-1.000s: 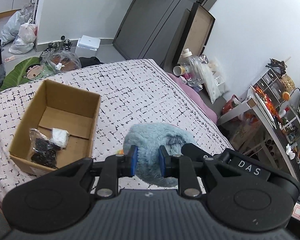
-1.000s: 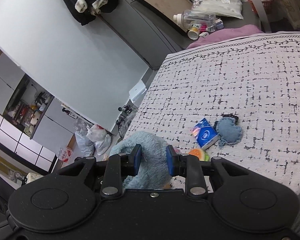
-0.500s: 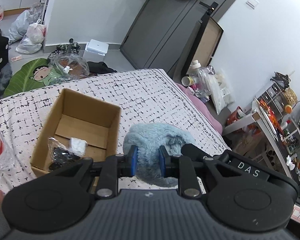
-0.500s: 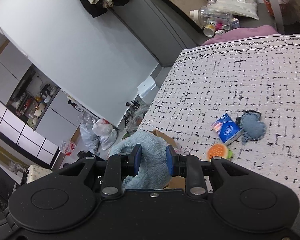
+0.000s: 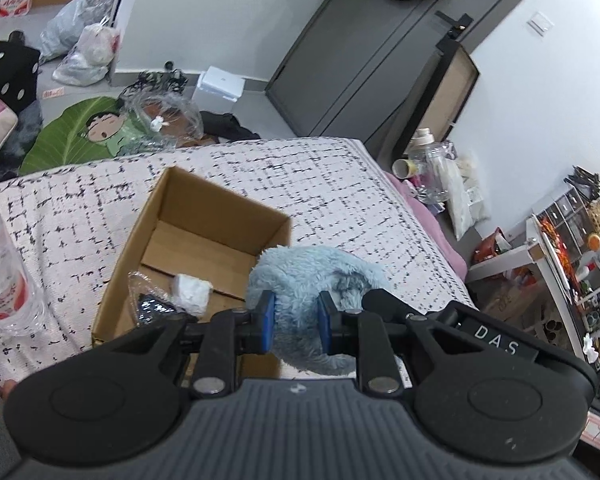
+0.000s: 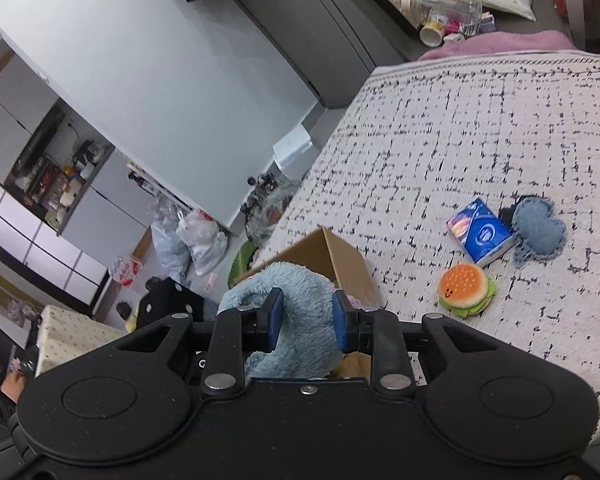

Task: Organize soft objects
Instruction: 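Lift and carry the plush ball toward the cardboard box with both grippers, then lower the plush ball into the box with both grippers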

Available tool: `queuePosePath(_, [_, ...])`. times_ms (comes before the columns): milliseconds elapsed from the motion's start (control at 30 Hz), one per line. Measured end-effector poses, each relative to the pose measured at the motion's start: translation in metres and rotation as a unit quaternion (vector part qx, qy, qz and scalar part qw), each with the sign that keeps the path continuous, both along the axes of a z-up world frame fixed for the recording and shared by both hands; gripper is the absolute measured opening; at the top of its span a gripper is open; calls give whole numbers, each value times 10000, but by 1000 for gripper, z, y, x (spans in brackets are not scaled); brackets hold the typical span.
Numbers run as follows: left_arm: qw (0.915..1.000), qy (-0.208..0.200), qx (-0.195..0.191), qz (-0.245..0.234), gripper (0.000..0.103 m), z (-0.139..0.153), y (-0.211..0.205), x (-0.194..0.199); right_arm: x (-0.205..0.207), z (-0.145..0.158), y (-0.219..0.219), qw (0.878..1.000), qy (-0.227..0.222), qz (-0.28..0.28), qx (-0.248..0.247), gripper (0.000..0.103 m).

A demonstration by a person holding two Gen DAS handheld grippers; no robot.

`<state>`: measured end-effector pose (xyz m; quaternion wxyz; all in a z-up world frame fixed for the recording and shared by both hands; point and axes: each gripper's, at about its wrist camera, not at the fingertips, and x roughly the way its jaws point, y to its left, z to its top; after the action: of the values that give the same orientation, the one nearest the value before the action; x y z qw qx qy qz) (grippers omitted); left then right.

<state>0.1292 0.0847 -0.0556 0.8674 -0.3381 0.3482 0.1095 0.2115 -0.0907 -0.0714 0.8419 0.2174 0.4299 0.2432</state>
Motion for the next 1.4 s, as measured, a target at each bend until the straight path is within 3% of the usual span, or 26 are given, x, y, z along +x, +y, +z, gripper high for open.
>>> queuePosePath(433, [9981,419,-380,229,17,-48,34,1,2,-34,33,9985,306,208,-401,26])
queuePosePath(700, [9960,613,-562,313,17,-65,42,3,2,-36,42,9977,297,316,-516,31])
queuePosePath(967, [9963,601,-516,335,18,-62,45,1,0,-33,39,9975,335,330,-518,37])
queuePosePath(1100, [9970,562,-294,435,21,-49,43,-2,-1,-28,29,9982,344,253,-413,43])
queuePosePath(1267, [9972,565,-154,466,22,-36,41,-4,-4,-20,19,9989,307,190,-284,43])
queuePosePath(1400, [9973,582,-61,442,29,-29,34,-5,-4,-15,8,9993,281,125,-228,46])
